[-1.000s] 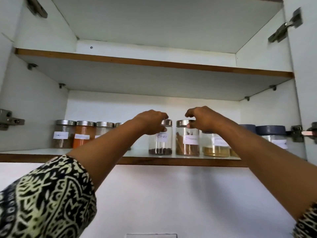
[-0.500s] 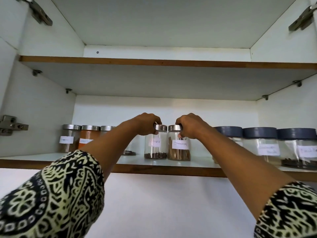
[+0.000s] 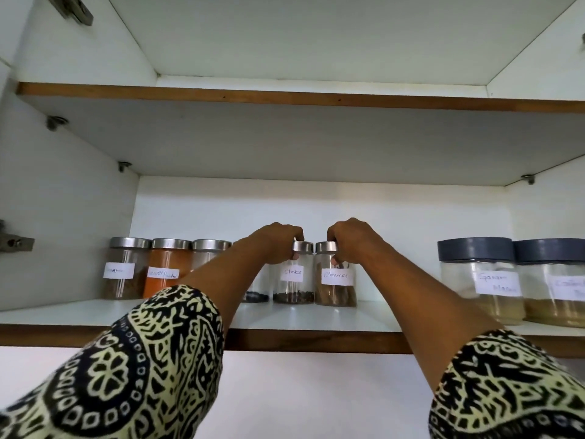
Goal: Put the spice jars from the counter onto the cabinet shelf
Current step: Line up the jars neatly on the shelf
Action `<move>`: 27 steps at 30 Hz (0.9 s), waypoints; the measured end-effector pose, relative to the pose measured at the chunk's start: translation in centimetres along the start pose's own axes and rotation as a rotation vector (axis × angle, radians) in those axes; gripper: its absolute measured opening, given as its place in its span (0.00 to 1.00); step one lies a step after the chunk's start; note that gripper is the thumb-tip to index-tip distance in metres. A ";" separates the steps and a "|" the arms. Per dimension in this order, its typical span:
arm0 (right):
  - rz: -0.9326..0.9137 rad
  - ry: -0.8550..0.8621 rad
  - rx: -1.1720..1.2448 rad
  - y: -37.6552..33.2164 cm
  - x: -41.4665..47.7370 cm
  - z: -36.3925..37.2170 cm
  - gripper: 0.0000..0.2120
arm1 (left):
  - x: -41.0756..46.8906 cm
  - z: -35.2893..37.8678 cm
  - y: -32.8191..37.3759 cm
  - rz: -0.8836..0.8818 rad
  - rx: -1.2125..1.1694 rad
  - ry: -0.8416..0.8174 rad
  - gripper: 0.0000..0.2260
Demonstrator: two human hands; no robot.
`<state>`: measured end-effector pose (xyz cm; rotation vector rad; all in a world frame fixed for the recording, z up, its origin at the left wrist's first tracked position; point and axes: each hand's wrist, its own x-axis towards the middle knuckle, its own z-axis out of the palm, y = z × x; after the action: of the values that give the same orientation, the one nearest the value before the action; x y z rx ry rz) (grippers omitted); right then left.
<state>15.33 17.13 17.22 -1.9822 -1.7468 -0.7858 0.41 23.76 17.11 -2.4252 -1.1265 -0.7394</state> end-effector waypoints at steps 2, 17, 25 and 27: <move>0.003 -0.007 0.003 -0.2 0.5 0.3 0.21 | 0.4 0.6 -0.5 -0.003 0.009 0.003 0.17; -0.050 0.019 0.102 0.7 1.0 1.8 0.19 | 1.5 1.8 -1.6 -0.011 -0.011 0.042 0.17; -0.024 0.023 0.103 0.6 0.5 1.9 0.22 | 0.9 2.1 -1.3 -0.049 -0.025 -0.014 0.19; -0.014 0.023 0.134 0.6 -0.5 2.0 0.28 | 0.1 1.4 -0.9 -0.043 -0.016 -0.005 0.24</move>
<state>16.25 17.91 15.45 -1.8683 -1.7534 -0.6745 0.16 25.16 16.11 -2.4242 -1.1818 -0.7587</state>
